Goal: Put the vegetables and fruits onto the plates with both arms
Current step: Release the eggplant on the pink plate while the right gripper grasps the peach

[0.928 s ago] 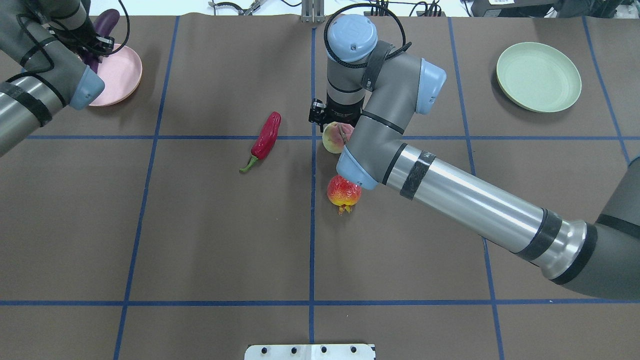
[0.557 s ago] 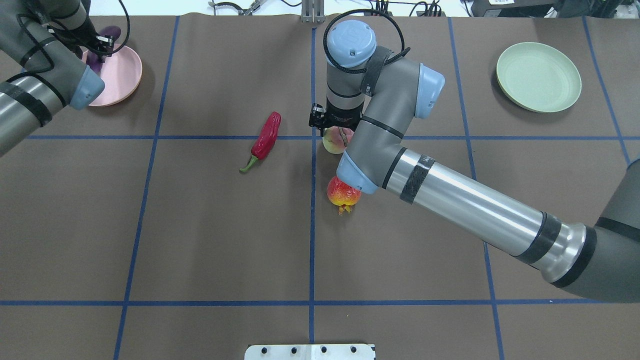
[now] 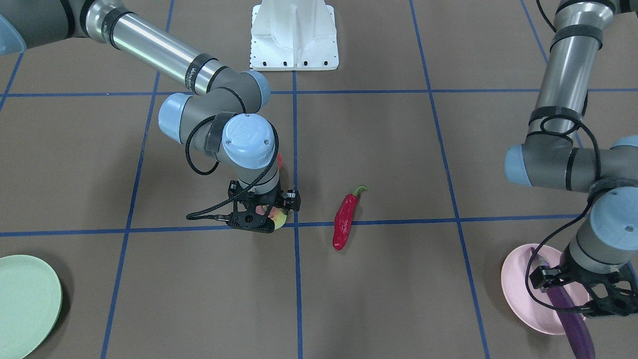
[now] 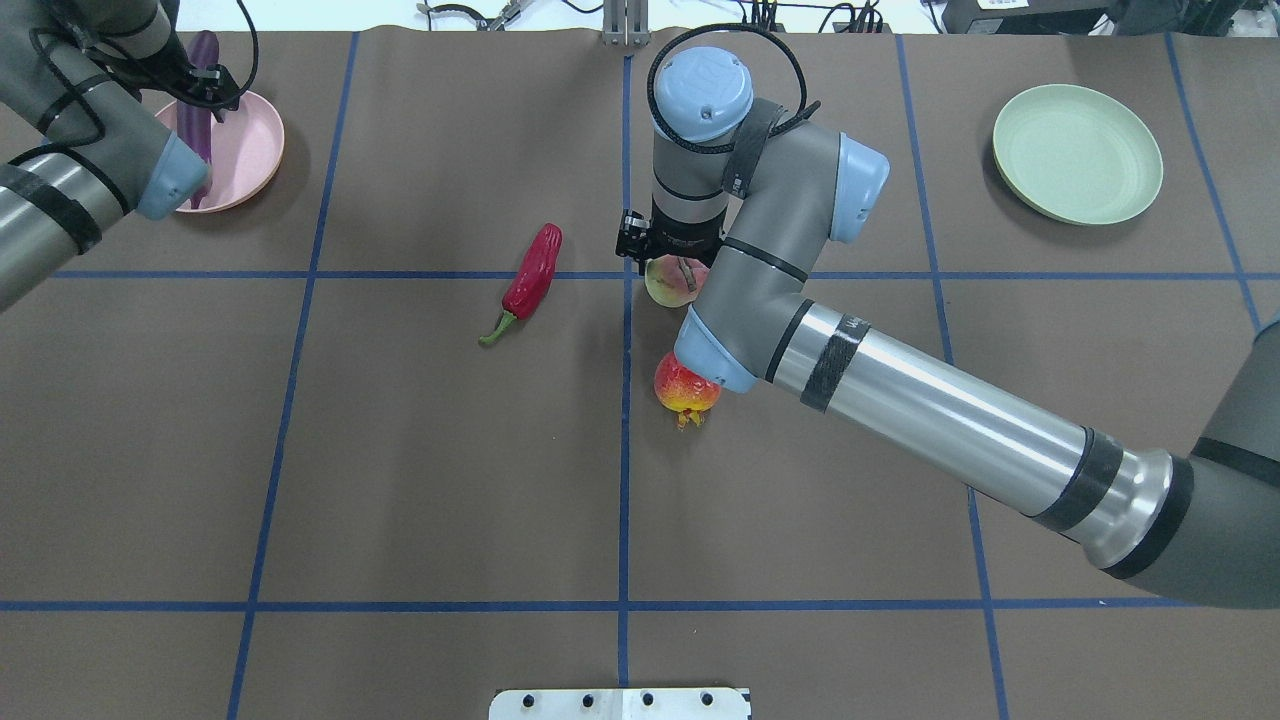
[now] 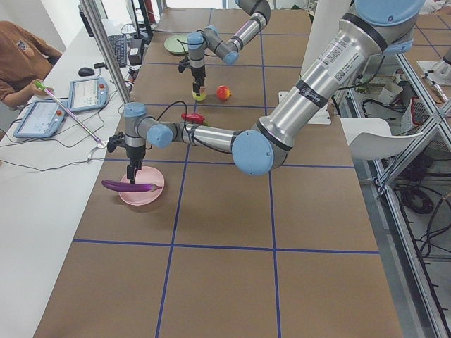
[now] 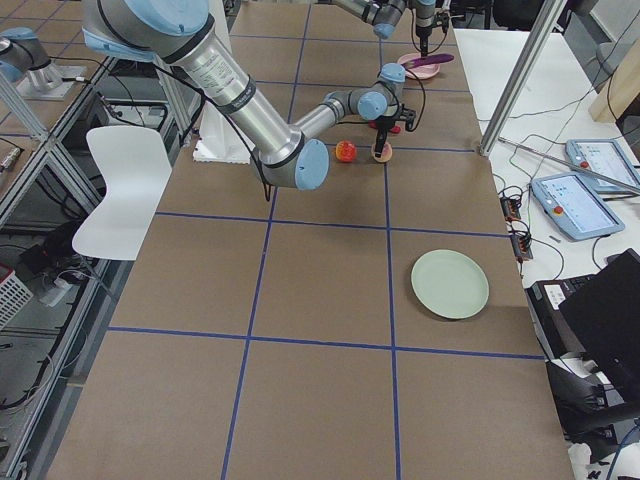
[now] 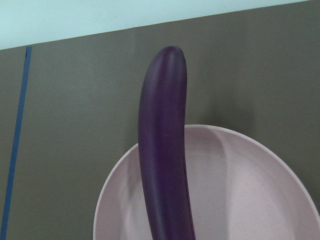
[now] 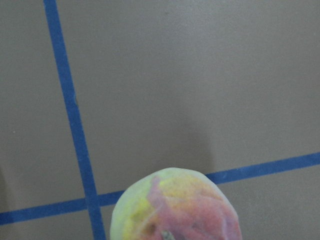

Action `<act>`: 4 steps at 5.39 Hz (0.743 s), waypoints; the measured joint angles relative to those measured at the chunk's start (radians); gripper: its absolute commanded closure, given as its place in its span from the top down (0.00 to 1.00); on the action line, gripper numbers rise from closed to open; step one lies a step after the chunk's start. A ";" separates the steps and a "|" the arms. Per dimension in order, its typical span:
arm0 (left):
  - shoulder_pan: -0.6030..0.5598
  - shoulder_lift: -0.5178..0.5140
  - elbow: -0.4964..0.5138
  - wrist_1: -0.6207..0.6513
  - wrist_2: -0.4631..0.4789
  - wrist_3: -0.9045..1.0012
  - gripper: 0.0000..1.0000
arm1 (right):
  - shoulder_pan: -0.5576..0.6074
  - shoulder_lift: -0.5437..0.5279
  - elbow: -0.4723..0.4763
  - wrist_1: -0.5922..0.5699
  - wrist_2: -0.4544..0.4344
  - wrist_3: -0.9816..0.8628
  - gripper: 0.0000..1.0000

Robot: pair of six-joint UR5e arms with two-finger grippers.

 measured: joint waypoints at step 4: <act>0.000 0.001 -0.005 0.000 0.000 -0.002 1.00 | 0.001 0.000 -0.001 0.007 -0.035 0.000 0.76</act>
